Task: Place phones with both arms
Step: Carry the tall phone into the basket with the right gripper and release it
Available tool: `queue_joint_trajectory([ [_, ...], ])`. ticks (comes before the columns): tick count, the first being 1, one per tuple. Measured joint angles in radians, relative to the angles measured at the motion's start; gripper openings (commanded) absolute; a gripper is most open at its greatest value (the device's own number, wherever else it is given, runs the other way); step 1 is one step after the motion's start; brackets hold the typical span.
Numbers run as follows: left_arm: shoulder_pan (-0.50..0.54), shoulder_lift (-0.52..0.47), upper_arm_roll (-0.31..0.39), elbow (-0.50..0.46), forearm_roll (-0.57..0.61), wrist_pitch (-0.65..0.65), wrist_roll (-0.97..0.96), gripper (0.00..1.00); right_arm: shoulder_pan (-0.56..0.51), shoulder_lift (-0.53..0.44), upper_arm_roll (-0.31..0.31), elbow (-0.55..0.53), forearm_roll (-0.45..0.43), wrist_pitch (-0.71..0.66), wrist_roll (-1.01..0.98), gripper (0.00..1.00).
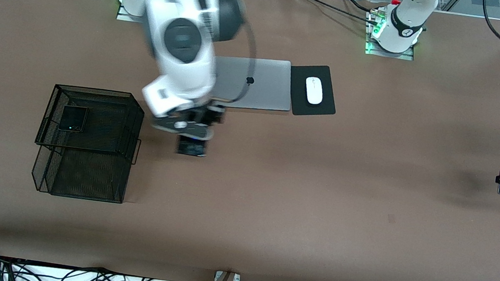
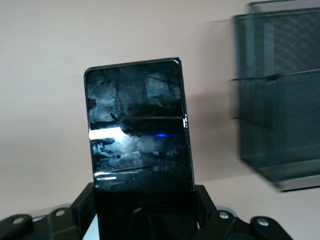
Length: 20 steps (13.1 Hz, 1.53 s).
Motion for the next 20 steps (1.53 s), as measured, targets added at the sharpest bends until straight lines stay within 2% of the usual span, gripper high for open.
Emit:
queue_joint_trajectory([
  [4,-0.009,-0.015,-0.156,0.102,0.000,-0.227,-0.123,0.16,-0.011,-0.197,-0.140,-0.328,-0.001,0.113,-0.271,0.00],
  [5,-0.021,-0.016,-0.181,0.124,0.000,-0.267,-0.158,0.19,-0.011,-0.231,-0.167,-0.402,-0.001,0.159,-0.330,0.00],
  [8,-0.090,-0.015,-0.213,0.159,0.000,-0.312,-0.238,0.17,-0.010,-0.282,-0.224,-0.591,-0.001,0.310,-0.459,0.00],
  [10,-0.159,-0.012,-0.216,0.161,0.000,-0.312,-0.285,0.17,-0.009,-0.284,-0.233,-0.691,-0.001,0.420,-0.501,0.00],
  [12,-0.272,-0.001,-0.219,0.162,-0.001,-0.312,-0.396,0.17,-0.007,-0.283,-0.236,-0.766,-0.001,0.496,-0.522,0.00],
  [15,-0.464,0.018,-0.217,0.163,-0.001,-0.296,-0.602,0.16,-0.007,-0.282,-0.242,-0.791,-0.001,0.514,-0.525,0.00],
  [18,-0.594,0.065,-0.214,0.163,0.000,-0.174,-0.749,0.16,-0.008,-0.276,-0.249,-0.794,-0.001,0.523,-0.525,0.00],
  [19,-0.622,0.089,-0.213,0.163,0.000,-0.118,-0.791,0.16,-0.012,-0.269,-0.250,-0.797,0.000,0.534,-0.525,0.10],
  [20,-0.646,0.117,-0.212,0.163,0.000,-0.064,-0.837,0.16,-0.018,-0.260,-0.252,-0.797,0.001,0.544,-0.525,0.65],
])
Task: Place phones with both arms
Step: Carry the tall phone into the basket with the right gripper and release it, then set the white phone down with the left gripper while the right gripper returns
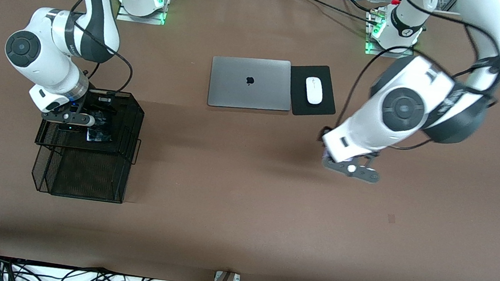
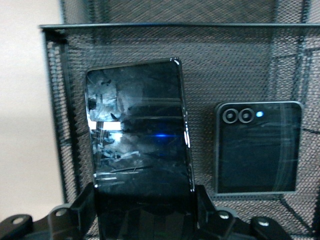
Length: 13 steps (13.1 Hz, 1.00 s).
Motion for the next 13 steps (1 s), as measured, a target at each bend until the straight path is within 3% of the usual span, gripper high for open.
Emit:
queue_joint_trajectory([
  [1,-0.025,0.029,0.001,0.000,0.000,0.049,-0.049,0.16,-0.006,0.010,0.000,0.000,0.007,0.006,0.000,1.00],
  [4,-0.116,0.115,0.005,0.000,0.000,0.182,-0.189,0.16,-0.008,0.031,0.000,0.002,0.041,0.014,0.000,1.00],
  [7,-0.175,0.207,0.016,-0.001,0.000,0.291,-0.206,0.21,-0.007,0.031,0.001,0.011,0.042,0.015,0.000,1.00],
  [9,-0.225,0.264,0.061,-0.002,0.001,0.378,-0.207,0.21,-0.005,0.030,0.002,0.038,0.042,0.007,0.000,1.00],
  [13,-0.330,0.331,0.153,0.001,0.001,0.483,-0.207,0.21,-0.004,0.021,-0.002,0.203,0.043,-0.209,0.002,1.00],
])
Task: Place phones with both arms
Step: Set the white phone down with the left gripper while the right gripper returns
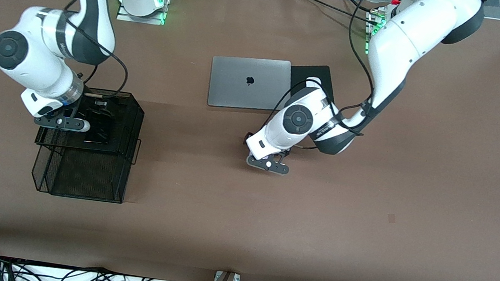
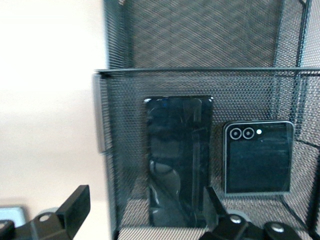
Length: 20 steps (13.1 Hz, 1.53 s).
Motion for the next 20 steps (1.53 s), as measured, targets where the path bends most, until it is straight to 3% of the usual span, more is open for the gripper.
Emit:
queue_joint_trajectory([
  [2,-0.044,0.017,0.037,0.000,0.002,0.035,0.000,0.21,0.000,-0.004,-0.018,0.115,0.000,-0.138,0.000,1.00],
  [3,-0.069,0.026,0.060,0.000,0.002,0.054,0.000,0.46,0.000,-0.005,-0.029,0.161,-0.001,-0.187,0.000,1.00],
  [4,-0.088,0.035,0.075,0.000,0.002,0.067,0.000,0.99,-0.001,-0.005,-0.040,0.195,-0.002,-0.223,0.000,1.00],
  [9,-0.111,0.036,0.089,0.015,0.017,0.068,0.000,1.00,-0.002,-0.005,-0.084,0.287,-0.004,-0.301,0.001,1.00],
  [11,-0.110,0.000,0.092,0.038,0.023,-0.030,0.000,1.00,-0.003,-0.004,-0.085,0.296,-0.004,-0.301,0.035,1.00],
  [17,-0.002,-0.295,0.104,0.073,0.025,-0.414,0.006,1.00,0.030,0.049,-0.061,0.298,-0.002,-0.256,0.133,1.00],
  [20,0.105,-0.390,0.105,0.072,0.025,-0.500,0.092,1.00,0.102,0.123,0.021,0.299,-0.001,-0.154,0.348,1.00],
])
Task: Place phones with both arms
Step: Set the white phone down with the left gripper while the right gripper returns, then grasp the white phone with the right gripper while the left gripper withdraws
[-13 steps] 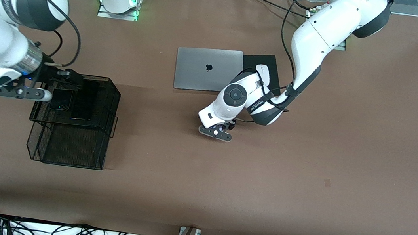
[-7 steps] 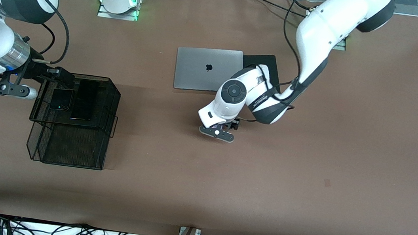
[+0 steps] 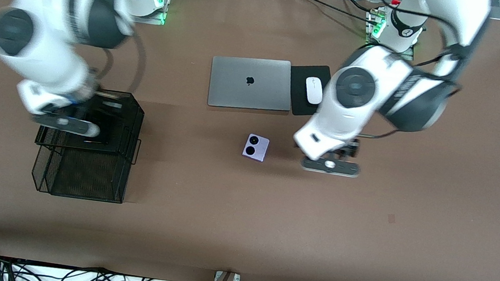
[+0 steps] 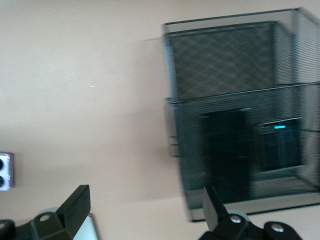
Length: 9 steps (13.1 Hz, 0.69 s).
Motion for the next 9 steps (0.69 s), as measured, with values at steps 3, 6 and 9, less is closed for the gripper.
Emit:
queue_joint_trajectory([
  [3,0.119,-0.080,0.001,0.000,-0.044,-0.062,0.093,1.00,0.017,0.079,0.156,0.000,0.000,0.117,0.224,1.00],
  [6,0.272,-0.156,0.000,0.000,-0.111,-0.182,0.182,1.00,0.019,0.187,0.289,0.040,0.000,0.257,0.452,1.00],
  [9,0.302,-0.228,0.060,-0.002,-0.151,-0.219,0.348,1.00,0.023,0.320,0.360,0.194,0.000,0.287,0.661,1.00],
])
